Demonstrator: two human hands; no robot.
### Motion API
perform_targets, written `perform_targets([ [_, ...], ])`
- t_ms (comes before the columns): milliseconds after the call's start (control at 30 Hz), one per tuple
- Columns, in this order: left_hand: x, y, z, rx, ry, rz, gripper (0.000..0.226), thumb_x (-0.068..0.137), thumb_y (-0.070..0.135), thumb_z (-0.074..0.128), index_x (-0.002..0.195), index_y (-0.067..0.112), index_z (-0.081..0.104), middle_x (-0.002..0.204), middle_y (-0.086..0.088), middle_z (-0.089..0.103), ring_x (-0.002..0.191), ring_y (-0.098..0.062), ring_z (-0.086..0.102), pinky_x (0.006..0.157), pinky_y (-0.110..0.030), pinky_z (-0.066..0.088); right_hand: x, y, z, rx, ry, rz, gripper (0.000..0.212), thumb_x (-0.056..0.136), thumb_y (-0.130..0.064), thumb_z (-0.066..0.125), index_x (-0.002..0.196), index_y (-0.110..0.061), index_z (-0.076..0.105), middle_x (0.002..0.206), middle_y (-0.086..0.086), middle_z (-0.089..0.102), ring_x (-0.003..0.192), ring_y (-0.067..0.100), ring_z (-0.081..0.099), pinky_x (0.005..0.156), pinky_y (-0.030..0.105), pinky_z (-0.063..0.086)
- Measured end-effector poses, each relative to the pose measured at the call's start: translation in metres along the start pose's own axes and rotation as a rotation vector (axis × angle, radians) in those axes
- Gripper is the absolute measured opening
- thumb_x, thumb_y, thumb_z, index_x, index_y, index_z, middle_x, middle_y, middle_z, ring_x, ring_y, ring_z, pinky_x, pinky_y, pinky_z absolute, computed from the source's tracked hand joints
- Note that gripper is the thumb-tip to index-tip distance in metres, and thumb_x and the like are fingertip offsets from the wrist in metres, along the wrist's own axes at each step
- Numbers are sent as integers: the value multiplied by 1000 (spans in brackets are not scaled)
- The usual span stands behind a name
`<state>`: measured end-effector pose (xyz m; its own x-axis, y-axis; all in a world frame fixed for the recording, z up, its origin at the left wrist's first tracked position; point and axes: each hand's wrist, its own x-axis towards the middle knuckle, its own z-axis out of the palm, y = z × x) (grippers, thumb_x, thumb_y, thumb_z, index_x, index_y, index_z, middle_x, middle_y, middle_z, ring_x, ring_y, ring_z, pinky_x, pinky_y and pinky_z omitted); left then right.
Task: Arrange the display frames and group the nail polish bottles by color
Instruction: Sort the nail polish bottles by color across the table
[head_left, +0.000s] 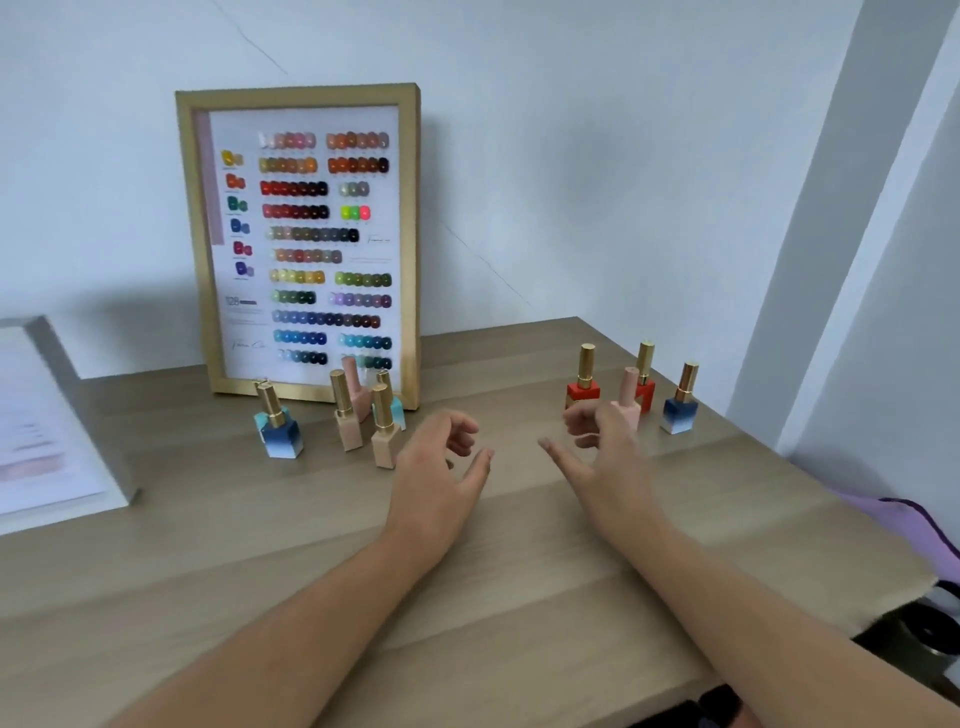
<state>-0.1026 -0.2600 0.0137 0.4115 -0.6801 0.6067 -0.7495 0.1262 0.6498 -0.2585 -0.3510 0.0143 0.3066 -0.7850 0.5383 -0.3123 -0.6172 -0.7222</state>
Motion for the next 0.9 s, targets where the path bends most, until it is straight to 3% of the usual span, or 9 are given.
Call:
perform_targets([
  [233,2,-47,-68,57,179,-161,27,75,23,73,91,26,51,88,8,56,81,-4,53,65,-13,41,11,-42,85,80,-237,-38,38,74,-30,75,107,-21,57,102,-6,59,93,7,54,74,8,39],
  [300,6,-64,-78,77,173,-257,34,74,23,74,97,25,49,96,5,56,85,-6,53,70,-14,40,12,-48,106,106,-284,-34,44,73,-30,76,111,-19,57,107,-5,59,95,8,54,74,7,39],
  [433,15,-92,-85,66,90,-392,54,75,22,75,121,15,48,119,-1,55,106,-10,52,95,-27,44,16,-55,134,152,-338,-11,53,72,-33,77,118,-20,53,111,-6,58,98,7,54,80,16,43],
  [567,27,-106,-82,96,19,-417,64,76,24,74,131,14,43,131,-1,52,120,-14,50,99,-26,39,22,-55,146,144,-360,-7,50,71,-34,77,115,-23,54,104,-6,61,89,1,56,71,5,42],
  [667,36,-110,-77,85,13,-435,61,77,23,73,130,15,44,130,-1,53,119,-14,50,95,-23,38,26,-53,150,114,-370,6,45,72,-33,77,111,-23,57,99,-7,61,83,0,56,63,1,41],
  [900,48,-110,-66,53,30,-483,44,80,21,70,119,16,52,114,-2,63,103,-15,60,93,-33,49,27,-50,153,111,-349,15,36,74,-24,76,105,-18,60,94,-3,65,82,7,60,66,5,43],
])
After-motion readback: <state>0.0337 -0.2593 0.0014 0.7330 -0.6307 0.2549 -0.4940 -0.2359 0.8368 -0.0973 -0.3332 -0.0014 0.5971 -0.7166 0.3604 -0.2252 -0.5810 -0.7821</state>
